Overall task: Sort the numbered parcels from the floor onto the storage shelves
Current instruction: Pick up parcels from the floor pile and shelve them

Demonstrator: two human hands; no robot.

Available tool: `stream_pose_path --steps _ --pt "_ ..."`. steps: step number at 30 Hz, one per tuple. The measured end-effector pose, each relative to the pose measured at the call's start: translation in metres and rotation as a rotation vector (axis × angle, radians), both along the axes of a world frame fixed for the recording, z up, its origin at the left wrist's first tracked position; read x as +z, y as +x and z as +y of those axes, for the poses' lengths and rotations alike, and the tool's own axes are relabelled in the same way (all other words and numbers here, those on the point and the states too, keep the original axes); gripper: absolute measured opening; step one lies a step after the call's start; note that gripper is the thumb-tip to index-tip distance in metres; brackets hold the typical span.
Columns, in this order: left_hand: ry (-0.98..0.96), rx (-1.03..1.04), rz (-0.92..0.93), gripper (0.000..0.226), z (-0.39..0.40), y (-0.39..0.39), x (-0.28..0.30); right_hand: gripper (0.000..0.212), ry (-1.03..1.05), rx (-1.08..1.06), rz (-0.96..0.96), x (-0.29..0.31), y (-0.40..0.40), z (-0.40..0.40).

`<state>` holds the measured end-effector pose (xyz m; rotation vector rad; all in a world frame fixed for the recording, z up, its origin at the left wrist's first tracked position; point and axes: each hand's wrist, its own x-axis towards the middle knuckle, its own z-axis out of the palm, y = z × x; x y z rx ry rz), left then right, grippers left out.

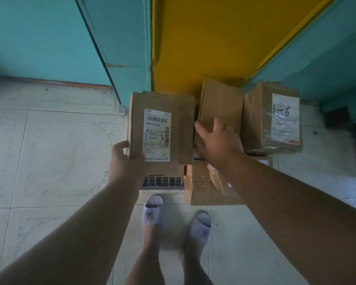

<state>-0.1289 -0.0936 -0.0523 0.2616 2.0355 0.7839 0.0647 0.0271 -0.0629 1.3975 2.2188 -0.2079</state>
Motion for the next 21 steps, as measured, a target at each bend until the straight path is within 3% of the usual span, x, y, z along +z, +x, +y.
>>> stream_pose_path --steps 5,10,14,17,21 --pt "-0.013 0.026 -0.012 0.042 -0.001 0.000 -0.003 0.073 -0.069 0.057 -0.103 -0.001 -0.006 -0.003" --pt "-0.002 0.034 -0.034 0.042 -0.002 0.000 -0.009 0.063 -0.108 0.070 -0.108 0.007 -0.007 -0.012" --pt "0.000 0.015 -0.021 0.043 0.000 0.000 -0.008 0.059 -0.076 0.067 0.000 0.007 -0.005 -0.028" --pt "0.019 -0.014 0.009 0.044 0.003 0.000 -0.007 0.035 -0.012 -0.039 0.214 0.006 -0.002 -0.034" --pt "0.046 -0.047 0.012 0.047 0.013 0.000 -0.008 0.048 0.061 -0.279 0.274 0.007 0.005 -0.029"
